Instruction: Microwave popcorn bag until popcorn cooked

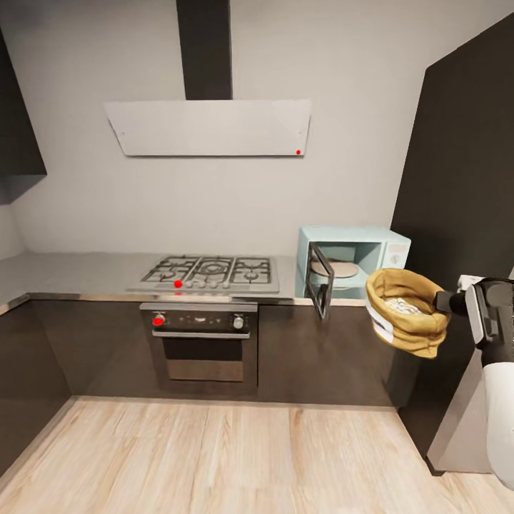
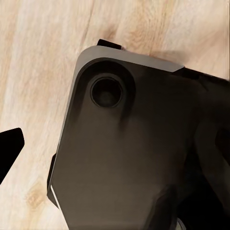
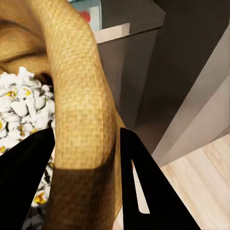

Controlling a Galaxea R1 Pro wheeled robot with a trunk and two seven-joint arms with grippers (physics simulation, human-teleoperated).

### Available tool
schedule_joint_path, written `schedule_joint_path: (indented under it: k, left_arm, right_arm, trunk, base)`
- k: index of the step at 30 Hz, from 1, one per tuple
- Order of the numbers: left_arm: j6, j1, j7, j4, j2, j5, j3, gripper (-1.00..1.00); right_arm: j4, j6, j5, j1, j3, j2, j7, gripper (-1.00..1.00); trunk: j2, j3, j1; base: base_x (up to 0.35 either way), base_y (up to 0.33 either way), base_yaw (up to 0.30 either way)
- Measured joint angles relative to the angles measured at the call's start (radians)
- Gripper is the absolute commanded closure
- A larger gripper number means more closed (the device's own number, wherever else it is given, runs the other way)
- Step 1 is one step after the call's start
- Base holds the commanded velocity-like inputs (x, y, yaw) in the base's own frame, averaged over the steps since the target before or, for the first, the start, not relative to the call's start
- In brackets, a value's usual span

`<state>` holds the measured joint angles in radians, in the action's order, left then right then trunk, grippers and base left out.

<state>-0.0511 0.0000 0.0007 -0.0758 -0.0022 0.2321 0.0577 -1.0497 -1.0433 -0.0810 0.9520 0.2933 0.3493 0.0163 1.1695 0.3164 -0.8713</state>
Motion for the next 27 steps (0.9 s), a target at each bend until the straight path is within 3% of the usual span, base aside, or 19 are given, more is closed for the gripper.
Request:
schedule_joint_path:
  k: [19,24,27]
  left_arm:
    - [0.000,0.000,0.000,0.000,0.000,0.000,0.001,-1.00]
    - [-0.001,0.000,0.000,0.000,0.000,0.000,0.001,-1.00]
    - [-0.001,0.000,0.000,0.000,0.000,0.000,0.001,-1.00]
  right_arm:
    - [-0.020,0.000,0.000,0.000,-0.007,-0.007,0.001,1.00]
    - [-0.114,0.000,0.008,0.000,-0.007,-0.028,0.005,1.00]
    - [-0.151,0.000,0.012,0.000,-0.007,-0.063,0.007,1.00]
  trunk:
    - [0.000,0.000,0.000]
    - [0.000,0.000,0.000]
    - [0.000,0.000,0.000]
  base:
    - [0.246,-0.167,0.000]
    - [0.246,-0.167,0.000]
    - [0.246,-0.167,0.000]
